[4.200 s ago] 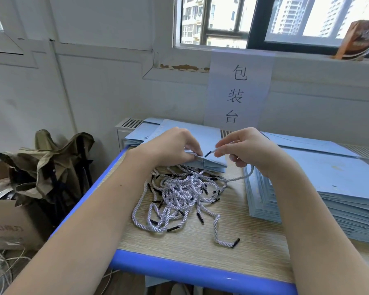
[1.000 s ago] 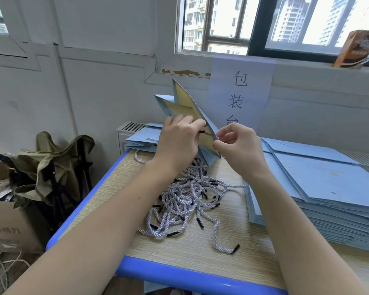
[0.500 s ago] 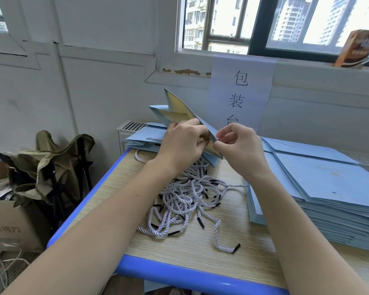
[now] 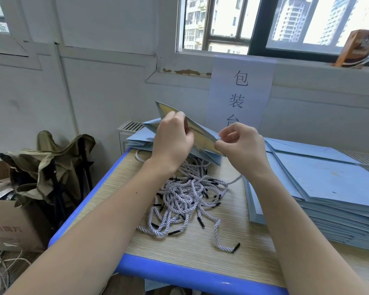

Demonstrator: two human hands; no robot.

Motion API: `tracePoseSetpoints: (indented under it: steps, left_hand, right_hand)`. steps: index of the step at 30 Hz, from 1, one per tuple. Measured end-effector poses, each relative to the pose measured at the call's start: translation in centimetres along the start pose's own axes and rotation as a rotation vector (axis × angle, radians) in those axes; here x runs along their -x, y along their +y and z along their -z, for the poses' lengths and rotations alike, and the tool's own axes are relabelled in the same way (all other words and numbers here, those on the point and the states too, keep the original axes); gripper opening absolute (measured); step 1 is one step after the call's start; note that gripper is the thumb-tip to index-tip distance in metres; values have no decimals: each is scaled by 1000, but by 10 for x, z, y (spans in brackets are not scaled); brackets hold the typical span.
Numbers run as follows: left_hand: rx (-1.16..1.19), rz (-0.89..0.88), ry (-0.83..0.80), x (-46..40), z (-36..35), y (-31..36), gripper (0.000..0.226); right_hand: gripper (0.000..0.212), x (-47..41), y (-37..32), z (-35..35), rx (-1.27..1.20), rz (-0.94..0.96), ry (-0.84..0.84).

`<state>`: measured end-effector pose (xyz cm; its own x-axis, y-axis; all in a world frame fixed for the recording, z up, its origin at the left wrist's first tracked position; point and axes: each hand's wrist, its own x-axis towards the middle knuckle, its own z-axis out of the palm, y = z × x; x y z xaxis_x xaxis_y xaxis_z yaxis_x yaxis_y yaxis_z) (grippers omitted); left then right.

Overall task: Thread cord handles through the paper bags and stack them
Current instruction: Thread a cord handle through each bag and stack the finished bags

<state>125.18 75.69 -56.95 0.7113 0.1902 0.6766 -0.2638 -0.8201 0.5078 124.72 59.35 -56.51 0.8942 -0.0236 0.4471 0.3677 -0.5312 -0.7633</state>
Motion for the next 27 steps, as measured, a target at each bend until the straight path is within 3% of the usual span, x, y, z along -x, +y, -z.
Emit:
tracePoseSetpoints:
  steps: [4,9,16,19,24,27]
  left_hand:
    - [1,61,36,0,1,-1,16]
    - [112,4,13,0,-1,0,6]
    - [145,-139,82,5,-9,6,31]
    - [108,-191,112,9,-15,9,41]
    - [206,-203,95,14,-22,11,33]
    - [226,-206,62,16,-23,11,33]
  right_hand:
    - [13,0,1,0,7,-4,-11]
    - [13,-1,1,1,24,6,-68]
    - [13,-1,0,0,-28,28,-100]
    - [15,0,-4,0,-139,-10,-157]
    - [4,0,-8,7,-365,-144,-257]
    - [24,-4,-8,17,-576,-221,-298]
